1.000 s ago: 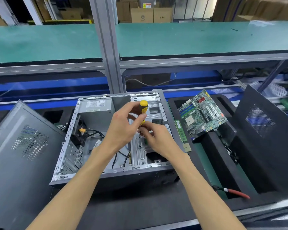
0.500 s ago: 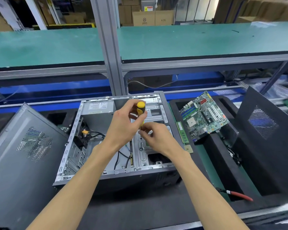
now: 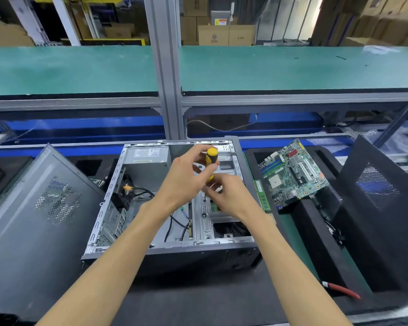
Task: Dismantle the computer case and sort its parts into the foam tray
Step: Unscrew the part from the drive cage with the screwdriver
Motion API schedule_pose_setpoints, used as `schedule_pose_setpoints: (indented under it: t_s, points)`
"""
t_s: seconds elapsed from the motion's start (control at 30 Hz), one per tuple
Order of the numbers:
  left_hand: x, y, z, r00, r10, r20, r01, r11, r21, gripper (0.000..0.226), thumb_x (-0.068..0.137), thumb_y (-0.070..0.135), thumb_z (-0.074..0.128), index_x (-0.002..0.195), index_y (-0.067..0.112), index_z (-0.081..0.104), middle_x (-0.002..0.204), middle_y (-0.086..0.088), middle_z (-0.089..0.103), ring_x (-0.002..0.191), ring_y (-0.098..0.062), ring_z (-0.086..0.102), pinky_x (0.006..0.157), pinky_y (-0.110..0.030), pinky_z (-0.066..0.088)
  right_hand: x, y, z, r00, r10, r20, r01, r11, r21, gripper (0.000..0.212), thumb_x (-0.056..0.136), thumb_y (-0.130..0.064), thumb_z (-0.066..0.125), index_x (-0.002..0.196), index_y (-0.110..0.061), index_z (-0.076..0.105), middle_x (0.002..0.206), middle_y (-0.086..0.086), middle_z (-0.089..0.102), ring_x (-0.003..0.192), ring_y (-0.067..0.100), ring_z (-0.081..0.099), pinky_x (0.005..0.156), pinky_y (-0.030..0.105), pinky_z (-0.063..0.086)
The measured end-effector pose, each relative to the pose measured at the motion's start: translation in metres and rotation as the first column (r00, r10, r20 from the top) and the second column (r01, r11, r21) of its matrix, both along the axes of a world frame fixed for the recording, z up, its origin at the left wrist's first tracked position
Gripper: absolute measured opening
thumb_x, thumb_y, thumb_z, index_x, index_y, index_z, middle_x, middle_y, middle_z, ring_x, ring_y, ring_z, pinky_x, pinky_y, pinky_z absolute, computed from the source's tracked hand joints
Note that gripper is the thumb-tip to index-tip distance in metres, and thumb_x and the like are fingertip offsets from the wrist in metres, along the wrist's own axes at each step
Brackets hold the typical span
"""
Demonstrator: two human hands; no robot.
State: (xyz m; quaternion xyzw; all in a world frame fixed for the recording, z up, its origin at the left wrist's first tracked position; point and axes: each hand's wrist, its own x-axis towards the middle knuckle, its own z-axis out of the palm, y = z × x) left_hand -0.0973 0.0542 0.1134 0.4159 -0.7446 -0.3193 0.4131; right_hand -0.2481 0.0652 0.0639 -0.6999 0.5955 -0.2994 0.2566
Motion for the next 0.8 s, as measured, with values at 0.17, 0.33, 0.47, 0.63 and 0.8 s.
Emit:
schedule_pose_setpoints:
  t_s: [0.17,0.33,0.47,0.63,0.8]
  points:
    - [-0.0008,-0.0052,0.0016,0.996,0.086,0.028,-0.086,0.996,0.006,0.034,0.085,0.029,0.076,0.105,0.024,0.049,0.092,0.01,0.064,0.083,-0.008,0.062,0.076,-0.033,0.053,0.0044,0.0018,-0.0039,0.996,-0.071,0.056,0.071,0.997,0.004,0.016,0.094,-0.028,0.072,0.085,-0.016,0.068,0.077,-0.001,0.071,0.07,0.014,0.065,0.07,0.028,0.054]
    - [0.0015,-0.0021,0.0043,0.999,-0.029,0.028,0.029,0.999,0.016,0.04,0.092,0.007,0.061,0.127,0.025,0.059,0.11,0.009,0.067,0.108,-0.008,0.062,0.092,-0.034,0.053,-0.0015,0.0033,-0.0059,0.995,-0.027,0.097,0.024,0.999,0.037,0.014,0.098,-0.02,0.066,0.106,-0.017,0.077,0.087,-0.005,0.075,0.077,0.001,0.068,0.068,0.007,0.048]
    - [-0.0013,0.0011,0.0021,0.999,-0.002,0.048,0.003,0.999,-0.032,0.032,0.091,0.014,0.069,0.12,0.024,0.062,0.098,0.01,0.068,0.092,-0.009,0.063,0.081,-0.028,0.054,-0.001,0.0045,-0.0081,0.993,-0.05,0.104,0.048,0.999,0.021,0.008,0.092,-0.029,0.073,0.094,-0.022,0.071,0.08,-0.01,0.072,0.071,0.0,0.066,0.065,0.01,0.048]
    - [-0.0047,0.0003,-0.0023,0.996,0.018,0.088,-0.017,1.0,-0.012,0.023,0.091,0.02,0.07,0.111,0.027,0.065,0.096,0.006,0.055,0.086,-0.012,0.054,0.078,-0.024,0.048,0.0019,0.0034,-0.0083,0.995,-0.036,0.098,0.034,0.999,0.021,0.024,0.096,-0.021,0.067,0.077,-0.034,0.064,0.07,-0.012,0.07,0.066,0.003,0.066,0.065,0.018,0.05]
    - [-0.0038,-0.0007,-0.0053,0.993,0.091,0.08,-0.091,0.996,-0.002,0.022,0.084,0.027,0.076,0.089,0.029,0.055,0.091,0.01,0.06,0.081,-0.006,0.055,0.073,-0.027,0.049,0.0016,0.0029,-0.0093,0.992,-0.062,0.113,0.056,0.997,0.052,0.013,0.091,-0.029,0.074,0.082,-0.027,0.065,0.073,-0.01,0.071,0.066,0.0,0.067,0.058,0.011,0.048]
